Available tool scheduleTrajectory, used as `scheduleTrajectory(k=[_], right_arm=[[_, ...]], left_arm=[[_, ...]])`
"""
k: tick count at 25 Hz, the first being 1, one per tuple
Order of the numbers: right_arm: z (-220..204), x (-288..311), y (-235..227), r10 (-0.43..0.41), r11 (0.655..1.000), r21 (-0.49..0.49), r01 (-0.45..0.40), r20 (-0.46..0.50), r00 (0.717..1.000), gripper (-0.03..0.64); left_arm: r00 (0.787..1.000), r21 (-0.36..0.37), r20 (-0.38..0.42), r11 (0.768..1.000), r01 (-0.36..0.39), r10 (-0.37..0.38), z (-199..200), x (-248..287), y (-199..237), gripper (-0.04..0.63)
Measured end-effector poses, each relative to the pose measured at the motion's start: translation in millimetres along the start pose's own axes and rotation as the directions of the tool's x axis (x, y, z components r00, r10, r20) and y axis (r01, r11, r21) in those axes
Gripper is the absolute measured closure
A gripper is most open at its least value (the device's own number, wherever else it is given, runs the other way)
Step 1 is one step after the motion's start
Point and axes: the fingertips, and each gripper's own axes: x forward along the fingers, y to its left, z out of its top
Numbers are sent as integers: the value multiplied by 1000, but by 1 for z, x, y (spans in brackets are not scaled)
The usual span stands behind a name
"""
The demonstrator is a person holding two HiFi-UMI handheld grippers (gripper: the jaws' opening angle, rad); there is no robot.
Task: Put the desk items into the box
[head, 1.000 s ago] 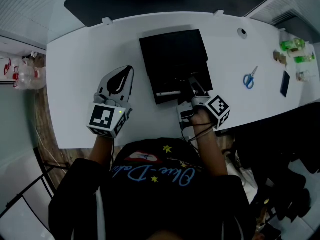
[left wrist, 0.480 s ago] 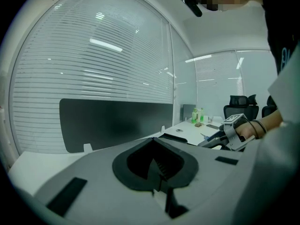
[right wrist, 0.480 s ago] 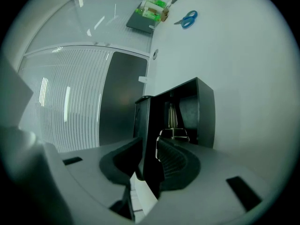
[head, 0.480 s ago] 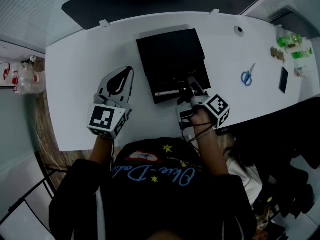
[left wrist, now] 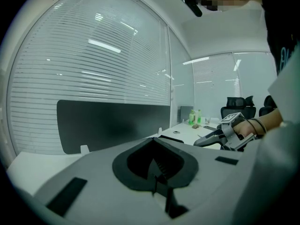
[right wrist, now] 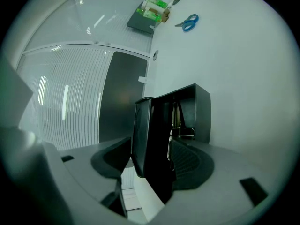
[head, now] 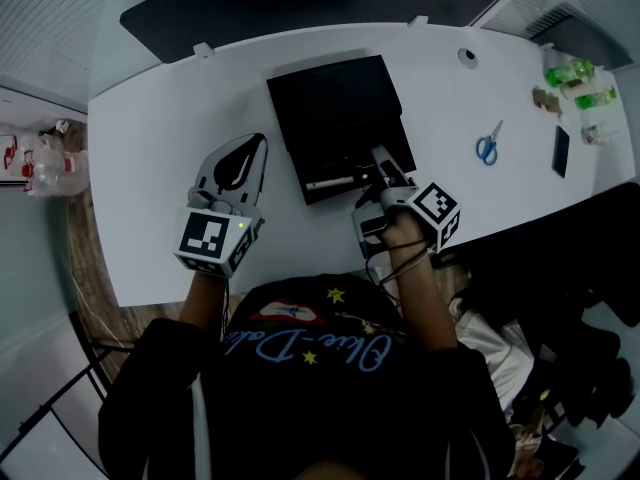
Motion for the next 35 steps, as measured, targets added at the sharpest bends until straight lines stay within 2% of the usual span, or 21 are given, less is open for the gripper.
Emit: scheduleTrajectory(k=[3, 7, 10, 16, 21, 22, 25, 26, 27, 30, 35], right_arm=[[0, -2, 4, 2, 999, -36, -2, -11, 1000, 337], [-1, -3, 12, 14, 991, -136, -18, -29, 999, 301], [-1, -6, 14, 1, 982, -186, -7, -32, 999, 299], [5, -17, 15, 5, 985, -175, -7, -12, 1000, 299], [12, -23, 18, 39, 987, -158, -39, -2, 999, 302], [13, -24, 21, 49, 986, -163, -48, 0, 999, 317], [15, -27, 26, 73, 981, -179, -71, 3, 997, 425], [15, -28, 28, 83, 982, -168, -81, 2, 997, 501], [15, -29, 30, 100, 984, -148, -99, 1, 995, 607], [14, -31, 41, 186, 974, -126, -186, -9, 982, 607], [16, -37, 65, 254, 932, -255, -255, -39, 966, 607]], left_arm=[[1000, -5, 12, 1000, 6, -6, 1, -1, -2, 586], [1000, -10, 17, 1000, 11, -11, 1, -2, -3, 587], [1000, -15, 19, 1000, 16, -16, 0, -2, -4, 586], [1000, -17, 10, 1000, 18, -18, -3, -2, -7, 586], [999, -12, 32, 1000, 27, -26, 2, -3, -17, 586], [999, -11, 32, 1000, 25, -25, 2, -4, -19, 586], [999, -11, 34, 1000, 19, -19, 3, -7, -22, 586], [999, -10, 31, 1000, 17, -17, 2, -8, -23, 587], [999, -10, 30, 1000, 15, -14, 2, -9, -24, 586], [999, -13, 36, 1000, 14, -13, 6, -11, -27, 587], [999, -6, 32, 1000, 15, -15, 6, -13, -32, 588]])
